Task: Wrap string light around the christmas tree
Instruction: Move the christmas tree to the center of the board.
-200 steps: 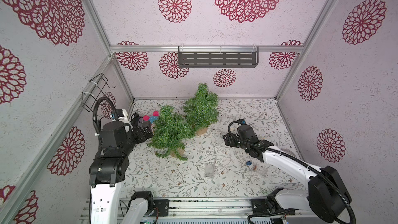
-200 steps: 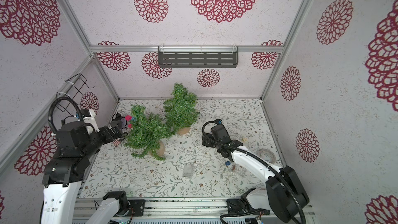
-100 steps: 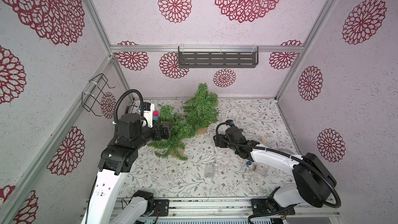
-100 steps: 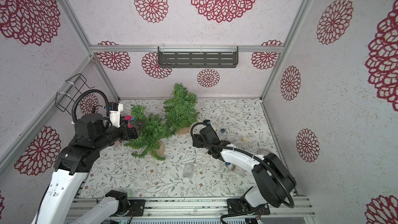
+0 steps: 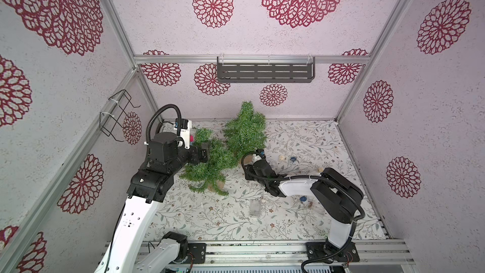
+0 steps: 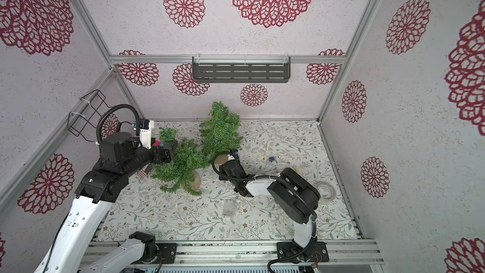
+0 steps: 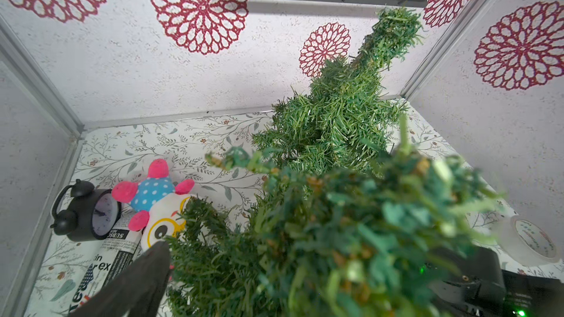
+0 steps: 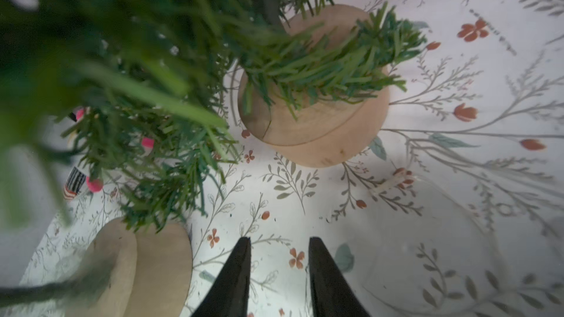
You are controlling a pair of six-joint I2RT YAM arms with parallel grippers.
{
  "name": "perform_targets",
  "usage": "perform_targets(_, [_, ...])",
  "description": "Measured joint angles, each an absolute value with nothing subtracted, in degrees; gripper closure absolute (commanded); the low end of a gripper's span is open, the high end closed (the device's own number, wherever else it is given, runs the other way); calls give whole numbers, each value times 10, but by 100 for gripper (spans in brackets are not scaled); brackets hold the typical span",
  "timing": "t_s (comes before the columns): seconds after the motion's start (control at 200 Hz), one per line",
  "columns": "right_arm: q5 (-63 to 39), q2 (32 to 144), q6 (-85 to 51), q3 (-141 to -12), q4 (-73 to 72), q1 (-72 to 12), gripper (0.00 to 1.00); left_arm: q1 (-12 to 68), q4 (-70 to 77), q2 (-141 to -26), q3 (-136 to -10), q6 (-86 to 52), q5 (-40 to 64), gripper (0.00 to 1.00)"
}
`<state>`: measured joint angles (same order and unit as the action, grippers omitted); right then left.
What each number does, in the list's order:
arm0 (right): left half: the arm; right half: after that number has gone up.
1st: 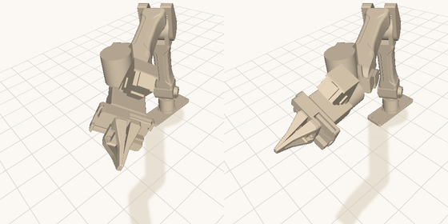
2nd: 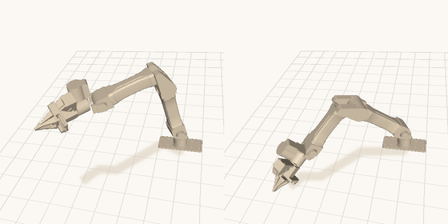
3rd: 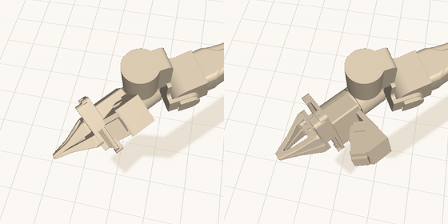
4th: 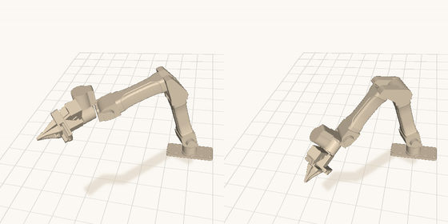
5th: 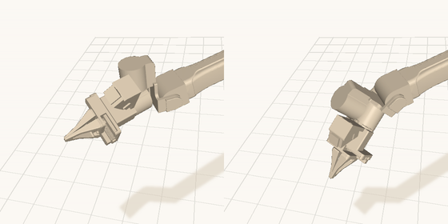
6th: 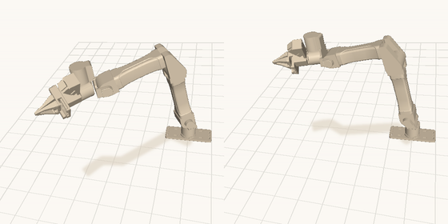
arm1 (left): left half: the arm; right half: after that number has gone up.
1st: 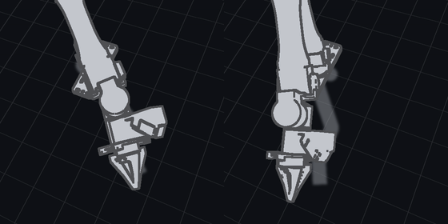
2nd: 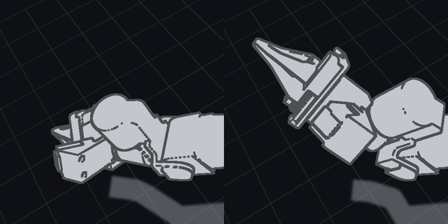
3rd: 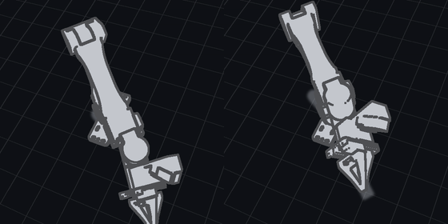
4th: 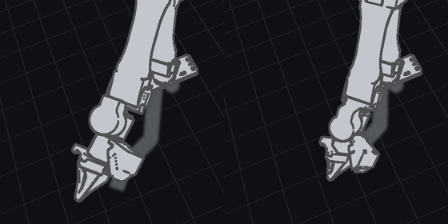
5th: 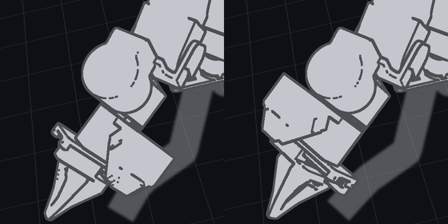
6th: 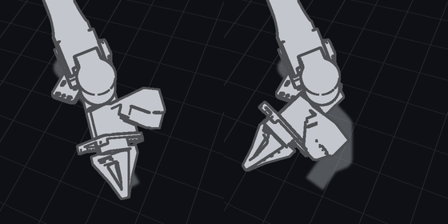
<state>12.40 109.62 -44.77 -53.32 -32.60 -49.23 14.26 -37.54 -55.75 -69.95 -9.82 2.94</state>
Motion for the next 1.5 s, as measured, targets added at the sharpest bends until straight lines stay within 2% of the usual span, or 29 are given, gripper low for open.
perform_targets(0.43, [163,1212,-502,-611,-430,-487,68,143,-367,-574,-697,-90,42,2])
perform_targets(1.016, [141,1323,-480,-768,-408,-411,64,143,-375,-582,-697,-79,51,2])
perform_targets(1.251, [107,1317,-475,-760,-398,-399,44,145,-375,-578,-696,-70,55,0])
perform_targets(1.356, [88,1278,-479,-720,-394,-404,40,152,-360,-590,-694,-69,52,6])
perform_targets(1.496, [71,1219,-482,-670,-390,-410,38,164,-335,-597,-686,-68,53,28])
